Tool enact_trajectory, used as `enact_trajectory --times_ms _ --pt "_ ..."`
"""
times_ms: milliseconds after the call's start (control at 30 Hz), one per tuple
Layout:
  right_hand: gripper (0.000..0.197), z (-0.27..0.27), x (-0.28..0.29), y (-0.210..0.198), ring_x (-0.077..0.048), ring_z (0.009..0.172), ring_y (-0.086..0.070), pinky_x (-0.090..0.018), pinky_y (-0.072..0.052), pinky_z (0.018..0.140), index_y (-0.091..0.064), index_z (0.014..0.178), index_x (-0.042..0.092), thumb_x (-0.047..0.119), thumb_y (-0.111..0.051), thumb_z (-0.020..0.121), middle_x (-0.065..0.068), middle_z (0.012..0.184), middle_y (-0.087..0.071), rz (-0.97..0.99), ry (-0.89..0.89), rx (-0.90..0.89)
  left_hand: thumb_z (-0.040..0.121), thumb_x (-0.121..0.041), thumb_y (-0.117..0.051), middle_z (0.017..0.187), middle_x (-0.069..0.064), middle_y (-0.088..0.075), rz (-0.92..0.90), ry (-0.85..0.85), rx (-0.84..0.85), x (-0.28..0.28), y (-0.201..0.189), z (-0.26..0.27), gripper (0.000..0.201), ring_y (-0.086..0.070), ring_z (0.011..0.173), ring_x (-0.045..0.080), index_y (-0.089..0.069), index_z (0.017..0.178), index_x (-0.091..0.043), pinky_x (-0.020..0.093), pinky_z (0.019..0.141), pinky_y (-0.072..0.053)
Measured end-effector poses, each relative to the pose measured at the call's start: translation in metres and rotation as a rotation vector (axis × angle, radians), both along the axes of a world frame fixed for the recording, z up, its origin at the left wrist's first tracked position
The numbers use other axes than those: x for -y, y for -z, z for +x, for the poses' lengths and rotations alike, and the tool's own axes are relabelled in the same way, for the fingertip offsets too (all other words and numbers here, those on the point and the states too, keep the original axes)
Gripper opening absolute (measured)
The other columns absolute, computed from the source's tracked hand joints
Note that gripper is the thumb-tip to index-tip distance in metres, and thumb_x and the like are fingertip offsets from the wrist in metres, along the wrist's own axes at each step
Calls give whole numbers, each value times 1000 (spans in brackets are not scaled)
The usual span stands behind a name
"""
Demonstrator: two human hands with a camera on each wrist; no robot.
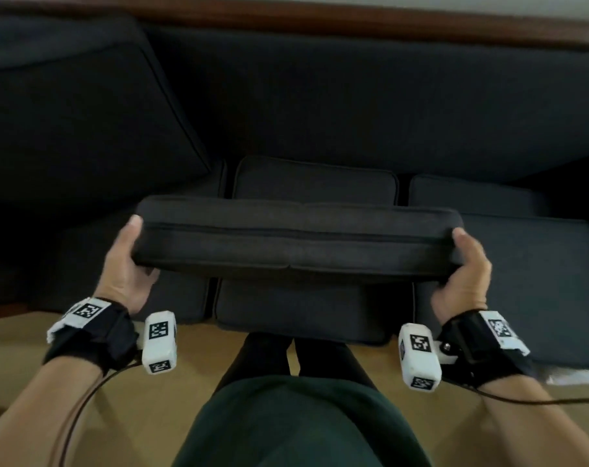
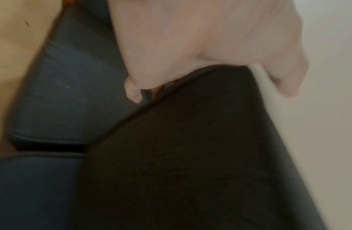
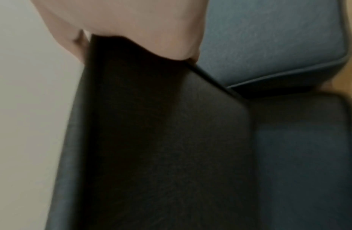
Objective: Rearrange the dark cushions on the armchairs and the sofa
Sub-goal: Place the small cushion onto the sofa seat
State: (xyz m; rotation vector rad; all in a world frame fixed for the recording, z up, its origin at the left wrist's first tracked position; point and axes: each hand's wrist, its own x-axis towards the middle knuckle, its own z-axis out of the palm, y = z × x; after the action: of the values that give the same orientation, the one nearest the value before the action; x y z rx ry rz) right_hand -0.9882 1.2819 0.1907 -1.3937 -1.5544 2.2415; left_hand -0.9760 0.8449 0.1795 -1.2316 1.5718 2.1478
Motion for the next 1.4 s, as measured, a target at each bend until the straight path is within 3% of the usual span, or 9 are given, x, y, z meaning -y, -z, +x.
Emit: enact_trajectory --times_ms 167,267,433,600,767,1000,1133,1267,1400 --pt "54 -18 6 1 -24 126 -51 -41 -41 108 -55 136 16 34 -64 87 -8 140 -51 662 -326 262 91 -44 -63 117 -14 -60 -231 96 64 -16 2 6 44 -55 113 12 -47 132 -37 38 92 -40" --pt "49 -27 43 -10 -33 122 -53 -47 -41 103 -65 123 8 32 -60 81 -16 130 -59 1143 -618 -39 87 -48 -67 128 -8 -58 -264 83 60 -20 -3 -2 54 -57 107 8 -47 136 -39 38 89 -45" --pt "82 -35 151 -12 -29 137 -43 -50 -28 114 -50 141 13 58 -57 72 -9 143 -52 1174 -1289 -263 87 -47 -67 111 -10 -61 -290 120 29 -17 -8 -7 53 -59 92 2 -46 134 -35 24 70 -48" --pt "129 -37 254 -15 -32 141 -28 -54 -14 117 -6 156 17 69 -74 60 -11 152 -31 1469 -1832 -146 55 -81 -71 130 0 -59 -303 306 50 6 -4 5 94 -59 116 19 -42 135 -41 45 101 -50" --pt "113 -31 306 -9 -32 126 -42 -50 -31 108 -21 148 16 52 -81 58 -10 139 -42 1590 -1804 -60 90 -43 -65 134 1 -53 -293 495 -2 32 0 15 67 -53 122 17 -35 147 -26 30 101 -44" --pt "73 -24 283 -28 -31 103 -61 -42 -40 92 -54 122 12 26 -78 55 -6 111 -64 1412 -1592 -162 72 -41 -84 154 -1 -31 -332 862 -76 80 -7 24 101 -41 137 20 -25 153 -25 35 111 -39" --pt "82 -28 264 -72 -30 96 -62 -37 -40 83 -57 117 11 25 -92 45 -7 105 -65 1299 -1490 -235 59 -42 -91 163 -9 -8 -536 1103 -169 92 -28 9 125 -16 148 16 -12 156 -31 35 117 -21" --pt "89 -39 251 -125 -17 91 -63 -35 -51 79 -58 111 14 23 -99 33 7 99 -63 1070 -1357 -430 46 -52 -91 151 -13 -30 -609 1083 -367 95 -75 -8 127 -32 139 11 -17 149 -42 44 118 -29" --pt "94 -29 237 -142 0 95 -65 -12 -51 76 -54 112 13 32 -95 29 25 103 -66 754 -1110 -695 38 -72 -81 133 -16 -50 -1003 894 -674 102 -137 -15 114 -49 123 7 -40 140 -40 43 110 -36"
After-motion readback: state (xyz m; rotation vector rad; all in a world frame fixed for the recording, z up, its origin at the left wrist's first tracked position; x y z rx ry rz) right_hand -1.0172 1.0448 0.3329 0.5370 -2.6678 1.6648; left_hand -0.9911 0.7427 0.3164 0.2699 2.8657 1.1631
